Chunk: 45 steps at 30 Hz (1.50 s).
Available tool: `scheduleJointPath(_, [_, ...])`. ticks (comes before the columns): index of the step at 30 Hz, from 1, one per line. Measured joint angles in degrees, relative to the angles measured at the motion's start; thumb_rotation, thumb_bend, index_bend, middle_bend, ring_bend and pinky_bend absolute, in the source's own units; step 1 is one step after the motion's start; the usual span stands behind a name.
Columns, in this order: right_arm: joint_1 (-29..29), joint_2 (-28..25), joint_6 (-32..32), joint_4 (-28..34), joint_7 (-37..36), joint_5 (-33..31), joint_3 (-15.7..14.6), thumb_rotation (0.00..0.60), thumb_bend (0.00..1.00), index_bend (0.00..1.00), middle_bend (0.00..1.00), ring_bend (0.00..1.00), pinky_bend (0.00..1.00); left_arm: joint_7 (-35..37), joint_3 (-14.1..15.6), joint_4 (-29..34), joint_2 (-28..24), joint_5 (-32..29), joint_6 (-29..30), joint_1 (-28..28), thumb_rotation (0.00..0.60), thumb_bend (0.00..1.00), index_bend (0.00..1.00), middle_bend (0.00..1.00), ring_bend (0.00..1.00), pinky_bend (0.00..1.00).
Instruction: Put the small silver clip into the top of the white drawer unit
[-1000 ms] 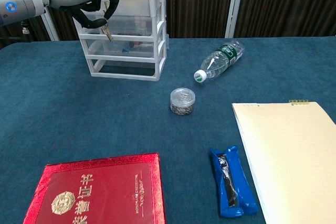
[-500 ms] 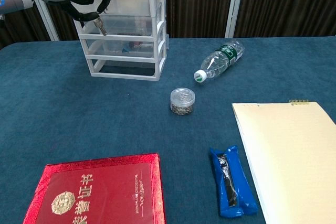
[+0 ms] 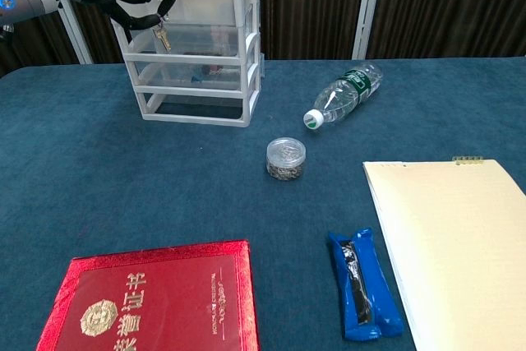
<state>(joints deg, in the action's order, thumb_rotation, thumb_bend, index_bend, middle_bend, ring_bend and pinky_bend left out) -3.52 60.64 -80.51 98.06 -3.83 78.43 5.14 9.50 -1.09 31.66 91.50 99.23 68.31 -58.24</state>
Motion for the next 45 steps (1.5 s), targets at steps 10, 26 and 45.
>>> scheduleJointPath(10, [0.0,-0.03,-0.02,-0.02,-0.2,0.15,-0.02,0.6,0.03,0.02,0.0,0.0,0.0,-1.23,-0.88,-0.04,0.75,-2.33,-1.2,-0.29,0.6,0.41,0.54,0.99,0.87,0.77])
scheduleJointPath(26, [-0.07,-0.06,0.22,0.04,-0.35,0.01,0.02,0.6,0.03,0.02,0.0,0.0,0.0,-3.25,-2.23,-1.09,2.92,-5.53,-2.49,-0.27,0.6,0.41,0.51,0.99,0.87,0.77])
scheduleJointPath(45, [0.08,-0.11,-0.26,0.03,-0.61,0.43,0.02,0.6,0.03,0.02,0.0,0.0,0.0,-5.63,-3.11,-0.66,3.46,-7.47,-2.05,-0.24,0.6,0.38,0.48,0.99,0.87,0.77])
